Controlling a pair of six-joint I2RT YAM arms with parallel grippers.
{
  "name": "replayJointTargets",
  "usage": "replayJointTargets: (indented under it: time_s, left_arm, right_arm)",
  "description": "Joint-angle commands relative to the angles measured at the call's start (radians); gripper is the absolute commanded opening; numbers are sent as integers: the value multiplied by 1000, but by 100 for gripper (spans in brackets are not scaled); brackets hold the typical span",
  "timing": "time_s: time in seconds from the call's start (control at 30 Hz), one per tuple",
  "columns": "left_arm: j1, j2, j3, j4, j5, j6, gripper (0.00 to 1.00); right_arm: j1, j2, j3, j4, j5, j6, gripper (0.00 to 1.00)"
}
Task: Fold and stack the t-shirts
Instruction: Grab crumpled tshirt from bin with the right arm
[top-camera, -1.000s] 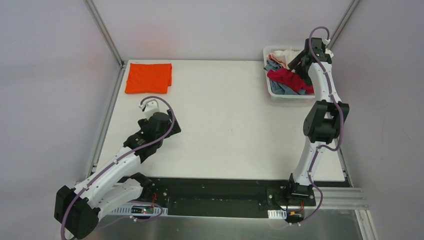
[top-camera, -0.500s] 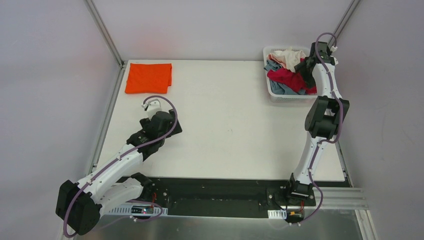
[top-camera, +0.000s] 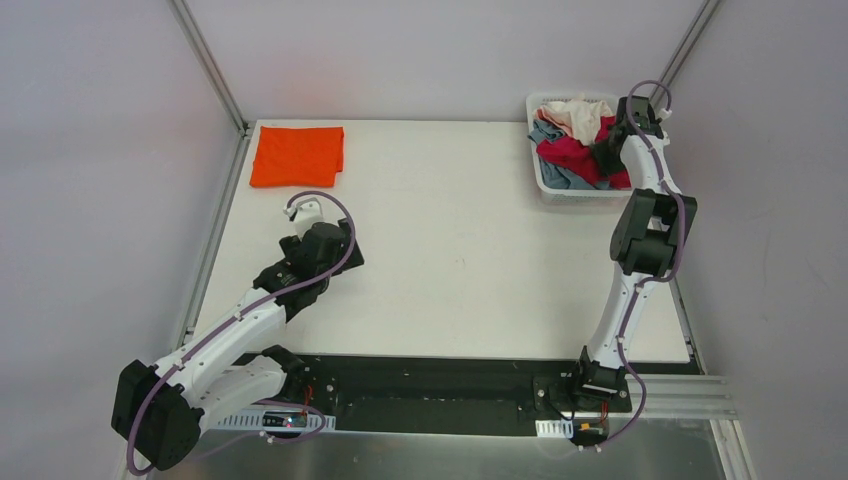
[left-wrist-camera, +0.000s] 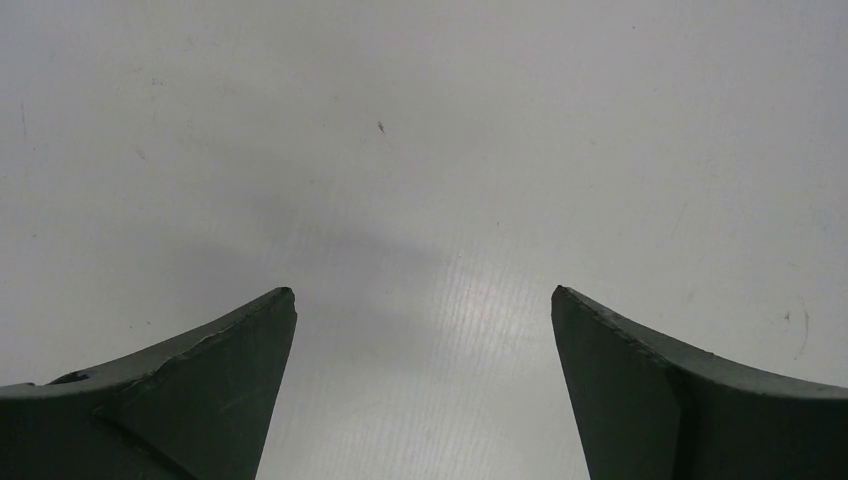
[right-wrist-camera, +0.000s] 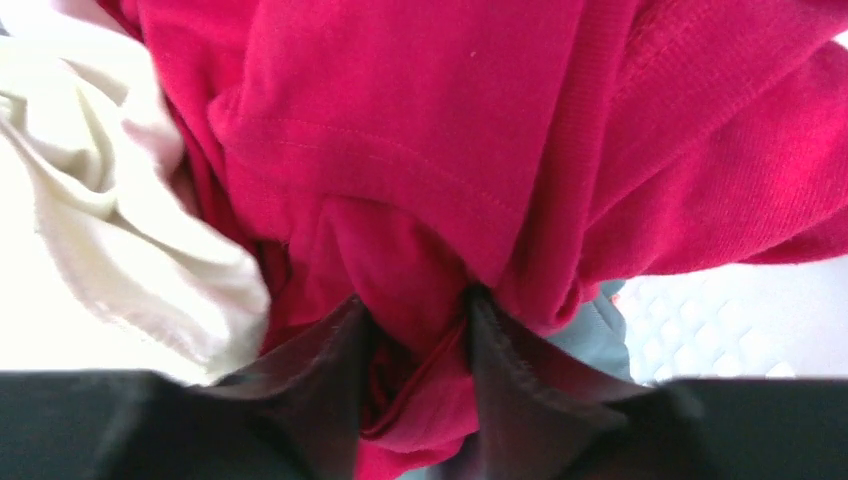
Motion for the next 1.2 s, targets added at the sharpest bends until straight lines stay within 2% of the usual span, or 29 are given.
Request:
replayJointTargets:
  time_s: [0.0, 0.13, 0.23, 0.57, 0.8, 1.0, 1.17]
  left_arm:
    - [7, -16, 13, 22, -20, 20, 99]
    - [8, -26, 13, 20, -13, 22, 99]
    - [7, -38, 10, 21, -6, 20, 99]
    - [7, -86, 0, 20, 5, 19, 99]
    - [7, -124, -3, 20, 9, 19, 99]
    - [7, -164, -15, 15, 24, 5, 99]
    - [7, -215, -26, -13, 42, -19, 99]
  right_arm:
    - [-5, -64, -74, 70, -2, 43, 35]
    - [-5, -114, -101, 115, -2, 20, 8]
    - [-5, -149, -72, 123, -20, -17, 0]
    - [-4, -275, 89, 123, -44, -168, 0]
    - [11, -376, 139, 206, -180, -229, 0]
    - [103, -504, 159, 205, -275, -285, 0]
    - [258, -613, 155, 161, -347, -336, 0]
